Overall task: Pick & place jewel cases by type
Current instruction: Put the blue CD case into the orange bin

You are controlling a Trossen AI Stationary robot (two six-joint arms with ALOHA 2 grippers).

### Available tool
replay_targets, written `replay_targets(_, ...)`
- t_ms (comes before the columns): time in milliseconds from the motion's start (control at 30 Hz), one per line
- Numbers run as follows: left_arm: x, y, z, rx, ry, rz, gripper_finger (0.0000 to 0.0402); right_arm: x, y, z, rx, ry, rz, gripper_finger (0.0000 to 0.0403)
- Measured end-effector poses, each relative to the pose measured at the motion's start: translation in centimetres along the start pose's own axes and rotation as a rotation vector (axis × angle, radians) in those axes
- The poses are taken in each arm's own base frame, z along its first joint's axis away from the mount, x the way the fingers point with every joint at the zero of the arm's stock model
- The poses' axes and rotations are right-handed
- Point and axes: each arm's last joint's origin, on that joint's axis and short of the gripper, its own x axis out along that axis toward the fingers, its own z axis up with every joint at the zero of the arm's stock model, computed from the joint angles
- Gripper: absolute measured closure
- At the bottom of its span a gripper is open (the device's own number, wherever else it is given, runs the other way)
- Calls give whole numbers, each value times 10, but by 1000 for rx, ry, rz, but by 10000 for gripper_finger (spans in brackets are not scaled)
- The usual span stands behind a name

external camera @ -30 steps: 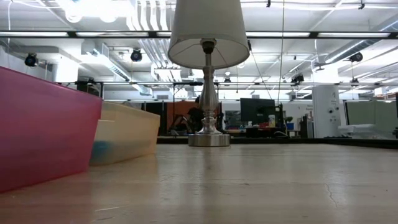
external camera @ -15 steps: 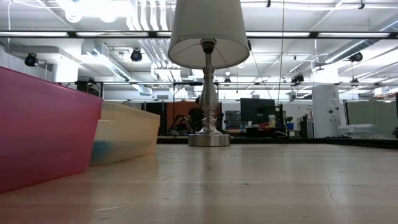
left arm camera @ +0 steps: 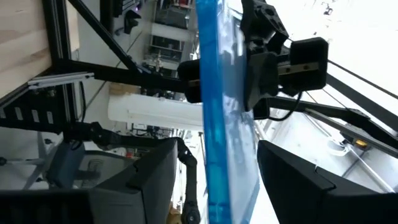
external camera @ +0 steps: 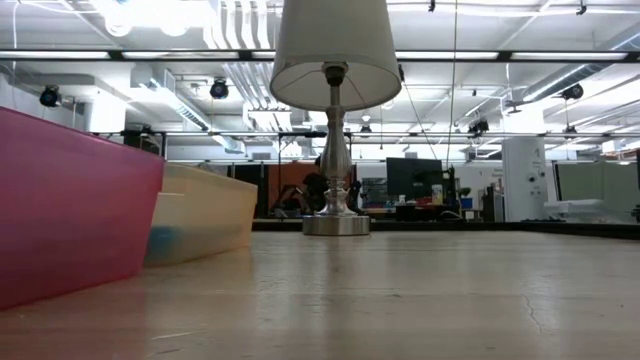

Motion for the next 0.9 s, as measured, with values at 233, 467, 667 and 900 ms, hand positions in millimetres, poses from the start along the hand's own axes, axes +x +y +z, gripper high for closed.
replay_targets(233,7,-5,-2,11,31,-9,197,13,-2,-7,-1,1,9,389)
replay_targets(467,10,-11,-5,41,82,-22,217,22,-2,-8,-26,-12,-3,389)
replay_targets(667,10,-12,-5,72,86,-23,306,25,-2,-10,-44,-2,-2,358)
replay_targets(900,10,-13,-5,80,87,-34,392,25,-2,-11,-124,30,-14,322)
